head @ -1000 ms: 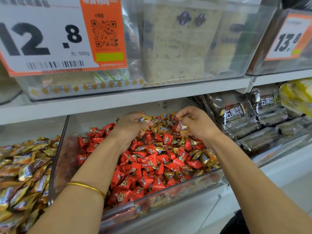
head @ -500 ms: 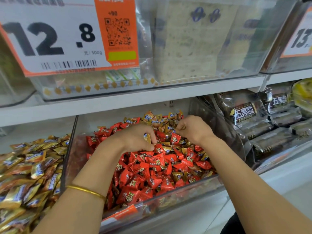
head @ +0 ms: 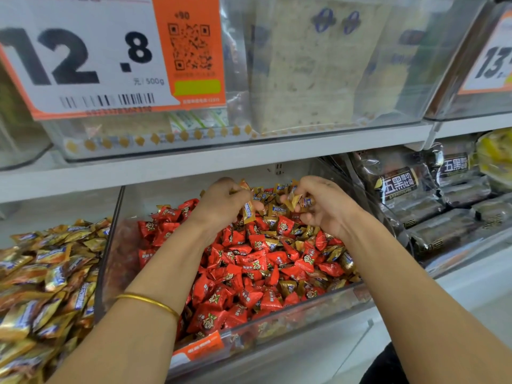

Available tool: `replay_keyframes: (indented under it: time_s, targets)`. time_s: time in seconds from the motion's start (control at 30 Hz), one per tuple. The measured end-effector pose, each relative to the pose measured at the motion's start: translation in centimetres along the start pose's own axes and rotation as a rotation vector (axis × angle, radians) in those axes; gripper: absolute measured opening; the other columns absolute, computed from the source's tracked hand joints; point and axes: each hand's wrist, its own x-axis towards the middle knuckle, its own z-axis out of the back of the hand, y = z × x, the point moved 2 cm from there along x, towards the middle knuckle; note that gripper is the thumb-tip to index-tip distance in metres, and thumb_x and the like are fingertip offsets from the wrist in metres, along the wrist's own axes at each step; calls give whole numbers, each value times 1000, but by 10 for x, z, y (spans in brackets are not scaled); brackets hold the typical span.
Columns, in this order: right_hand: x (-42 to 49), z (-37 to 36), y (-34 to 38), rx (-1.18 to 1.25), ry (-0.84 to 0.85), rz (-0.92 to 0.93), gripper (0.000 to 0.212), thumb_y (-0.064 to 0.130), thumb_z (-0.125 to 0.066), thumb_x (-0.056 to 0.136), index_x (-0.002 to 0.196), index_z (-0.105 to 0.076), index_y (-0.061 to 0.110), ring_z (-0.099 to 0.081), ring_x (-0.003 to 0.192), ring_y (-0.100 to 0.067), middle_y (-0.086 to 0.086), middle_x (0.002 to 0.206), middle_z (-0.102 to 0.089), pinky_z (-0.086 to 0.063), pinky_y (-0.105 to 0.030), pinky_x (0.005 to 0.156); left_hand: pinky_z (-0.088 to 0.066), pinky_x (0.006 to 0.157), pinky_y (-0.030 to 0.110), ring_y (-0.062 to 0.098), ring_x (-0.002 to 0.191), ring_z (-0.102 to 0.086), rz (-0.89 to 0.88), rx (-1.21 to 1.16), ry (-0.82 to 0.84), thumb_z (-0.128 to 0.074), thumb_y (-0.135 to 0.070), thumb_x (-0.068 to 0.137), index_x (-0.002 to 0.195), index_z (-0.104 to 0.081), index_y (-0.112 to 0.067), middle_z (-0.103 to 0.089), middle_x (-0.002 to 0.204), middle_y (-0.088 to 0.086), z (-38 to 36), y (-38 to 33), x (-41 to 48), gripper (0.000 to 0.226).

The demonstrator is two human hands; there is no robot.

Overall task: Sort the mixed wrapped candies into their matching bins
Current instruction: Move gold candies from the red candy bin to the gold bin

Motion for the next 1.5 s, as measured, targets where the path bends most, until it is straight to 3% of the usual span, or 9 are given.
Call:
replay_keyframes:
  time_s: [0.07,0.2,0.5,0.67,0.8,0.93,1.13,1.3,1.5]
  targets:
    - [-1,1,1,-17,-38,9,14,3,-50,80,70,-50,13,-45,50,-14,-10,70,-64,-29,-17,37,-46,49,14,-5,52,-60,13,-79,-12,-49,-10,95,81,-45,-9,-70,84,10,-2,-2,-2,15]
    - [-1,1,1,-172,-66,51,4,12,-53,86,87,-55,14,-46,46,-14,-6,60,-54,-36,-20,39,-60,64,31,20,65,-68,83,-200,-9,-47,-13,96,93,-47,-9,-62,83,13,-1,-3,-2,5]
    - [-1,3,1,-402,-88,88,14,16,-63,86,82,-51,11,-56,61,-13,-2,75,-54,-59,-30,56,-51,69,30,10,64,-53,-43,247,125,-54,-35,92,92,-53,-15,-50,86,-4,-11,-18,0,20]
    - [4,4,0,-657,-87,145,19,-1,-58,84,75,-49,13,-58,64,-15,-1,74,-54,-55,-26,53,-36,96,26,18,117,-51,-175,639,274,-59,-17,90,104,-68,-13,-58,122,1,-26,-1,4,16]
    - [8,4,-3,-1182,8,199,24,6,-66,82,103,-70,17,-58,108,-17,0,115,-63,-48,-30,92,-36,96,25,19,119,-49,-187,791,306,-57,-20,92,116,-65,-18,-55,128,2,-35,6,7,25]
    - [10,-5,-10,-1487,100,134,40,28,-70,82,122,-62,25,-52,118,-25,-5,136,-46,-47,-40,98,-41,96,30,21,114,-50,-183,812,263,-61,-24,89,108,-68,-20,-52,122,3,-36,13,8,20]
    - [8,4,-7,-1089,35,193,16,22,-65,87,96,-71,10,-63,84,-16,-3,95,-67,-52,-36,87,-40,81,27,21,96,-56,-112,491,90,-46,-21,97,100,-64,-6,-63,108,9,-22,11,10,24]
    - [-3,14,4,-492,-14,87,23,-1,-66,79,97,-61,11,-45,47,-10,0,66,-60,-34,-21,41,-34,63,29,17,72,-47,-70,322,76,-45,-34,97,94,-55,-2,-47,77,4,-14,4,6,33]
    - [-6,16,0,-777,54,174,29,2,-53,86,101,-69,20,-44,48,-6,4,79,-59,-37,-12,43,-36,44,18,6,47,-57,-99,250,145,-61,-21,90,83,-48,-13,-57,102,3,-16,2,3,16]
